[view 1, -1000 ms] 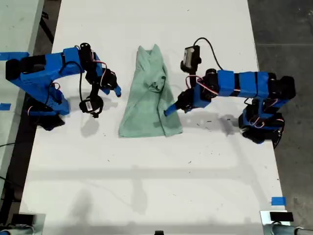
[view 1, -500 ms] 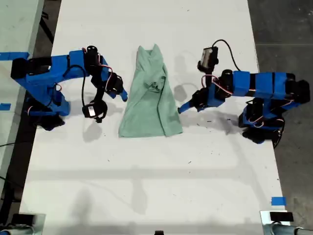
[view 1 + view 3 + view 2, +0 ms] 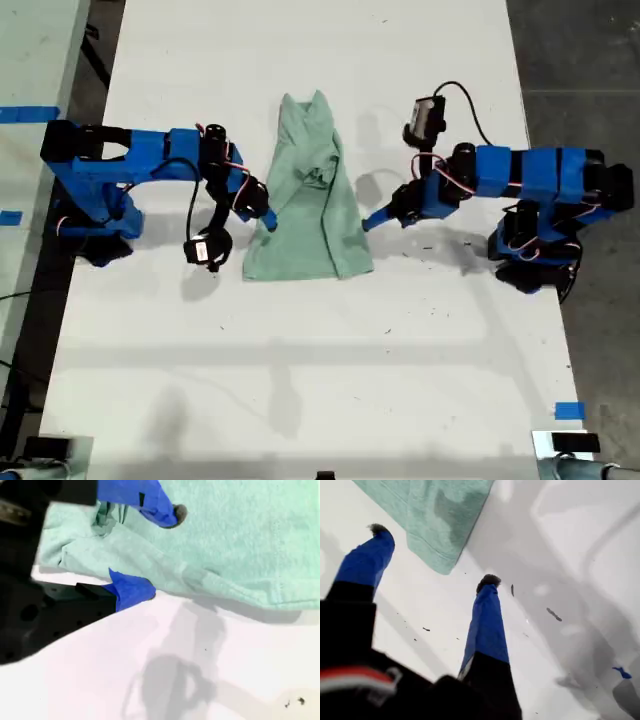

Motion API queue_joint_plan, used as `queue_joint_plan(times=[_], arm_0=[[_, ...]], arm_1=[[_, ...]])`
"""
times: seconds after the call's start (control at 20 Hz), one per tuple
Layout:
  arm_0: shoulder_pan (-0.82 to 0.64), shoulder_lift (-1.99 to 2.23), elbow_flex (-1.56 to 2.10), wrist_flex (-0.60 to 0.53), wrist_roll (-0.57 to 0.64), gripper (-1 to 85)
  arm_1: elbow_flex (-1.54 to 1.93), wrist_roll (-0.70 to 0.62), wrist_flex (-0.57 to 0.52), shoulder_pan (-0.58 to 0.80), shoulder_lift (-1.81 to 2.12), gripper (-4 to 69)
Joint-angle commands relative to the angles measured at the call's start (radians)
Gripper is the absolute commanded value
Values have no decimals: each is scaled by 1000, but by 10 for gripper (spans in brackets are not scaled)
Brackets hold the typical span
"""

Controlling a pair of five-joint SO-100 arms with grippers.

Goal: Fold tshirt

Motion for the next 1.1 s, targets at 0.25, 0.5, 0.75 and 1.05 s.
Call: queue_joint_plan(times=[0.25, 0.5, 0.75, 1.05], arm_0=[[-49, -25, 298, -293, -12, 170], [-55, -64, 291, -322, -38, 0], [-51, 63, 256, -245, -52, 0], [-100, 132, 66, -20, -52, 0]], arm_1=[[9, 8, -25, -14, 46, 308], [28, 17, -35, -18, 49, 299], [37, 8, -55, -17, 49, 287], [49, 17, -63, -21, 60, 283]])
